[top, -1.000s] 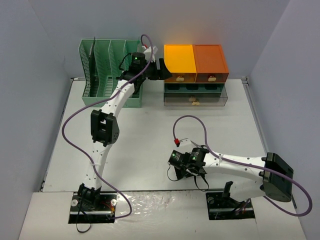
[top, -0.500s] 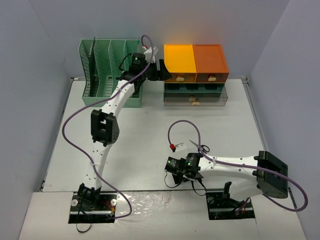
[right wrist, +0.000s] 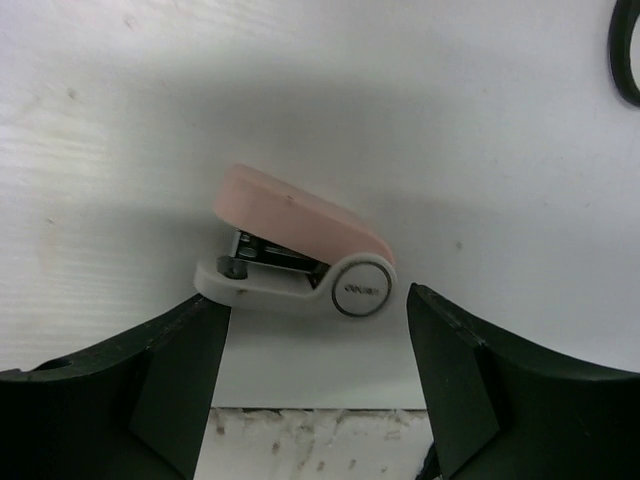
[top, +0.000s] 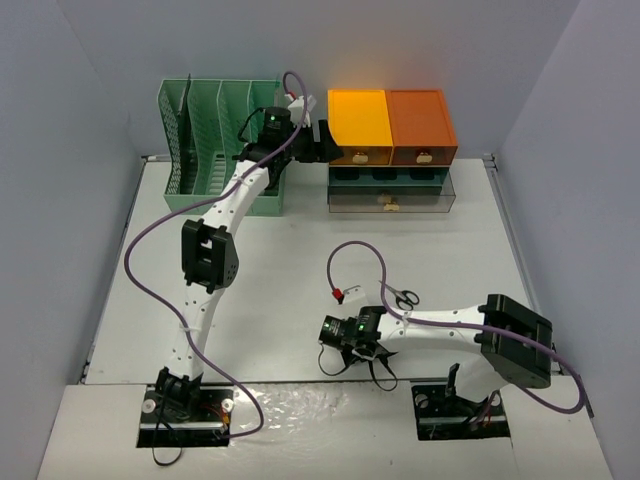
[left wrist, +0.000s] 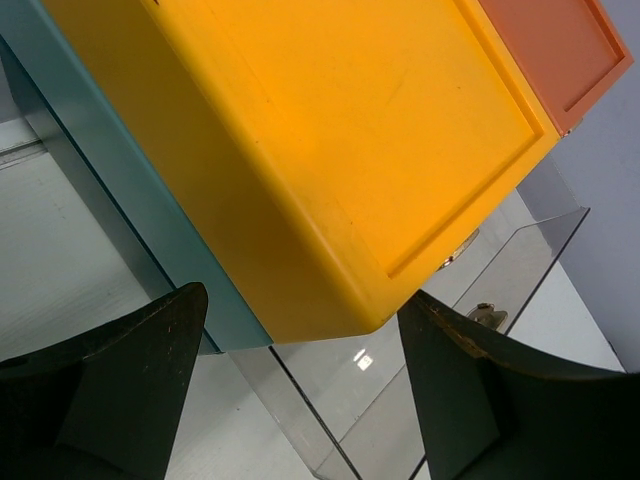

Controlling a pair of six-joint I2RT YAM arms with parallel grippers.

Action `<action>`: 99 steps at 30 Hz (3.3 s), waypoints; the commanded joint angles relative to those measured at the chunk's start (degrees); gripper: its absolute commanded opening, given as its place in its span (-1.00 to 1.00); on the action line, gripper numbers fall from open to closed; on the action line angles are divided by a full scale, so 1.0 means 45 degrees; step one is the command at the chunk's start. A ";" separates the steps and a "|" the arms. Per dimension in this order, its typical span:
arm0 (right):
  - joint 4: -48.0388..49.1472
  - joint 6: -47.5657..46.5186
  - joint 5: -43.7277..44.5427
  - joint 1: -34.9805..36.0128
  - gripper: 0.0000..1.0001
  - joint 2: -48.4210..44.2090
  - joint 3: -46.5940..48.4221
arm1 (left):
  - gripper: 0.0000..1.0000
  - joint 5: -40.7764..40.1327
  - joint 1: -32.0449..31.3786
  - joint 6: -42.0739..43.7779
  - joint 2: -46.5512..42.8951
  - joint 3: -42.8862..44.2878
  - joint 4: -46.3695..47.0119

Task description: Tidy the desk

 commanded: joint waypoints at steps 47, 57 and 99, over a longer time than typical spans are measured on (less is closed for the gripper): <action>0.0229 -0.0213 -0.0546 -0.0950 0.10 -0.0480 0.0653 | 0.47 0.0044 0.0306 0.0201 -0.1287 -0.0053 0.0466; 0.1417 -0.0058 0.0410 -0.0950 0.09 -0.0268 0.0077 | 0.47 0.0044 0.0290 0.0192 -0.1288 0.0005 0.0501; -0.1039 -0.0865 0.5621 -0.3746 -1.00 -0.0935 0.6604 | 0.47 0.0060 0.0290 0.0260 -0.1291 -0.0124 0.0419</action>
